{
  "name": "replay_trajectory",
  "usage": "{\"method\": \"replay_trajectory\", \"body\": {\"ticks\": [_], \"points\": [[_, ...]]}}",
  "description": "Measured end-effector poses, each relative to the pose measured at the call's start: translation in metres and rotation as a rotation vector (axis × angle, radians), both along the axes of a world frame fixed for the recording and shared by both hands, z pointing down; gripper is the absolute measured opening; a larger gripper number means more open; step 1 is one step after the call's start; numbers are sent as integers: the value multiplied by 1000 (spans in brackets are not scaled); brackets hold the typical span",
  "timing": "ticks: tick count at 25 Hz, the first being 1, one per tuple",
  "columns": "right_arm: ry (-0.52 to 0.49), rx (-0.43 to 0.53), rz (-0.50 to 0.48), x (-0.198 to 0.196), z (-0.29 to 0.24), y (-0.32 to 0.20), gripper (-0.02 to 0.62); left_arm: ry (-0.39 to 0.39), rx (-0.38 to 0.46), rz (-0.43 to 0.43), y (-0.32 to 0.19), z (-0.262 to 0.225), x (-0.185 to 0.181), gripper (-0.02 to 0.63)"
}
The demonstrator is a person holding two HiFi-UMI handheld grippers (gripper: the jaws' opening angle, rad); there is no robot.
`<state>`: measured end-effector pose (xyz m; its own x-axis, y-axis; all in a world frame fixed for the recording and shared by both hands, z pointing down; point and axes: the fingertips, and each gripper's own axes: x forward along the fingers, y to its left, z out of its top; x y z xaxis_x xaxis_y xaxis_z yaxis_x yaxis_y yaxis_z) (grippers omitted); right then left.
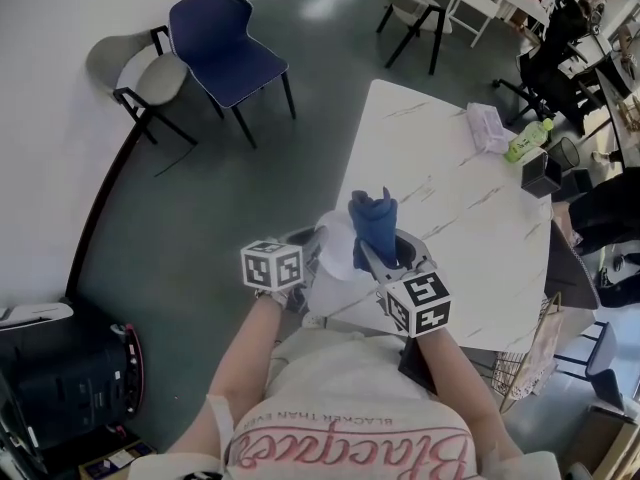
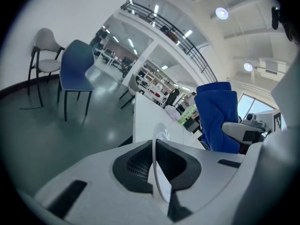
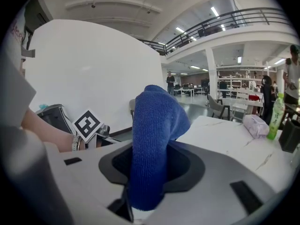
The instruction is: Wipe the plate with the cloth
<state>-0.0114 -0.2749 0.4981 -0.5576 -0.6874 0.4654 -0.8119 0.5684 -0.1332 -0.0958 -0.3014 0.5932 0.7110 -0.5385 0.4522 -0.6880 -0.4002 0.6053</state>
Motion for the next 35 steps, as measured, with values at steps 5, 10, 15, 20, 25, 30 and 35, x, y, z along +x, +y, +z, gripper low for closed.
{"method": "replay_trajectory", "body": {"ticks": [5,10,15,20,25,30,35], "points": [[2,32,4,-3,-11,1,137,1,74,8,-5,-27,3,17],[-5,71,32,0,-24,-2,137,-6,185,8,-14,-64,7,17],[2,138,46,4,-42,-4,137,5,294,24,-19,-102,18,17],[-1,248,69,9,-77,-2,137,10,387,22,-22,-144,23,17],[48,376,-16,-9,-119,-5,137,-12,464,22,-21,-185,24,17],[139,420,-140,-36,-151,-10,137,-2,514,21,-21,-214,25,17],[210,370,-140,-42,-145,-20,136,-3,528,5,-19,-227,20,17]]}}
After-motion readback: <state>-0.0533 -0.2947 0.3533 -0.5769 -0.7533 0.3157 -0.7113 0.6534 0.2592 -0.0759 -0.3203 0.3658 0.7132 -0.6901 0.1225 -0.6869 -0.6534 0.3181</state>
